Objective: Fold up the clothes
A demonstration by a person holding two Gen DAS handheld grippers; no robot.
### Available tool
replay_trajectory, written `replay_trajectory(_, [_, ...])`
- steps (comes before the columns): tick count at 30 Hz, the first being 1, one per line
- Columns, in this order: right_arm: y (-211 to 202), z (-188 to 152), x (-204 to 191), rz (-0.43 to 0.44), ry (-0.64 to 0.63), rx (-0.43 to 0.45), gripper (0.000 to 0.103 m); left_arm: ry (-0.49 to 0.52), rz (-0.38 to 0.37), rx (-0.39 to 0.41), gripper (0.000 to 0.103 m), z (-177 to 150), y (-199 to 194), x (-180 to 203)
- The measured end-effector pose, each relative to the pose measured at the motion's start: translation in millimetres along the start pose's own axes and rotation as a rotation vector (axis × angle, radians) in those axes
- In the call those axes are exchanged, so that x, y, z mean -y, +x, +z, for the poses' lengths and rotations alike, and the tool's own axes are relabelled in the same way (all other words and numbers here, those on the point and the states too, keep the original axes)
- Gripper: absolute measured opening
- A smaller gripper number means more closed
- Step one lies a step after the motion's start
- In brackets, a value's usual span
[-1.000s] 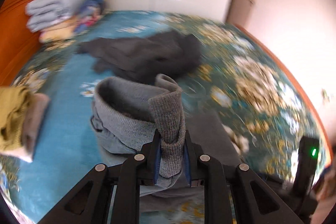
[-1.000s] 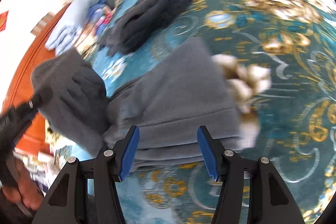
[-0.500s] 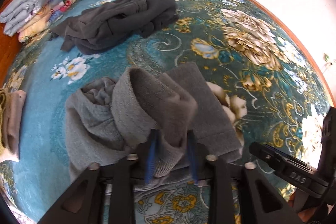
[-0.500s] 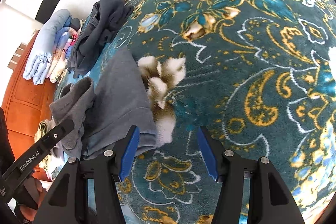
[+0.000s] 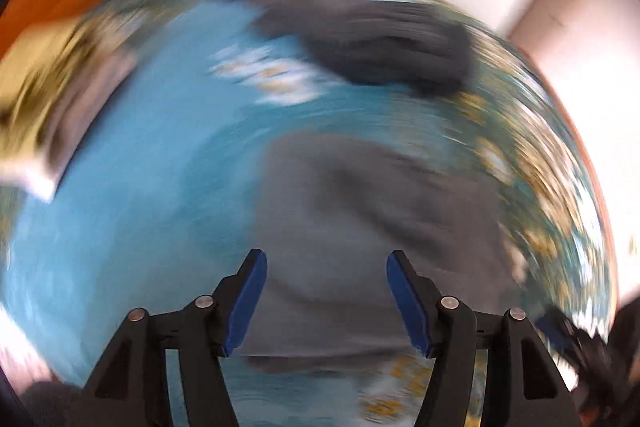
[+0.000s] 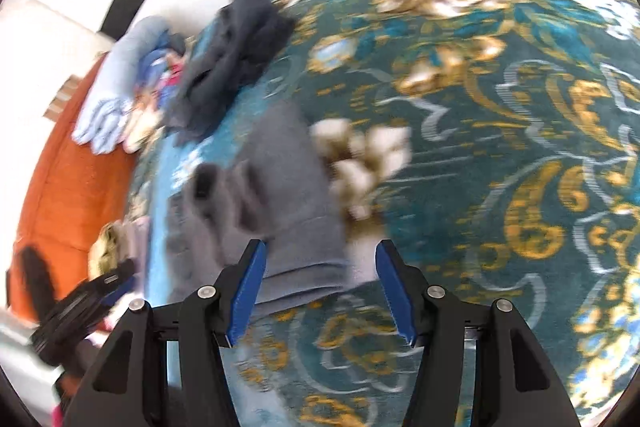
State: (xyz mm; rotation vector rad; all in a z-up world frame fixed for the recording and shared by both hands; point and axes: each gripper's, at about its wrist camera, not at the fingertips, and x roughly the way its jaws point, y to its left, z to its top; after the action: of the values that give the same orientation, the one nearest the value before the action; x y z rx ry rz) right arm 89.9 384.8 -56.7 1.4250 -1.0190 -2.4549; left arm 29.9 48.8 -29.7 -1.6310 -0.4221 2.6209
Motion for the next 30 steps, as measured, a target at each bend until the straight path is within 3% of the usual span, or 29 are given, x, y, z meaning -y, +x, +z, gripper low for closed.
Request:
replay_trajectory(2, [10,0,-19,0.049,-0.054,-0.031,0.058,-0.088,0.037,-0.043,0.066,-3,16,-32])
replay_trajectory(5, [35,-1,-44,0.086,-0.108,-0.095,0.058,-0.103,0.067,-0.142,0.066,-19,39,-48])
replay_trajectory(7, [50,0,-54,0.107,-0.111,-0.124,0.058,-0.152,0.037,-0.179,0.066,-20,46,-55])
replay_trajectory(11, [78,1,-50,0.077,-0.048,-0.157,0.058,-0.178,0.017,-0.178,0.066,-21,45,-59])
replay_trajectory(14, [87,-1,-35,0.099,0.051,-0.158,0.059,-0.197,0.003,-0.176,0.066,-22,45,-62])
replay_trajectory(19, [85,2,-50,0.185,0.046,-0.123,0.061,-0.210,-0.003,-0.160,0.066,-23,42,-64])
replay_trajectory(22, [92,0,-40,0.195,0.128,-0.116,0.061,-0.228,-0.008,-0.150,0.066,-21,40,-70])
replay_trajectory(25, [101,-5,-30,0.192,0.209,-0.126,0.049,-0.251,-0.014,-0.151,0.066,-22,40,-76])
replay_trajectory(27, [98,-4,-36,0.179,0.195,-0.118,0.048,-0.265,-0.017,-0.156,0.066,-22,40,-79])
replay_trajectory(30, [89,1,-51,0.157,0.139,-0.094,0.022,-0.276,-0.030,-0.160,0.066,-23,42,-80])
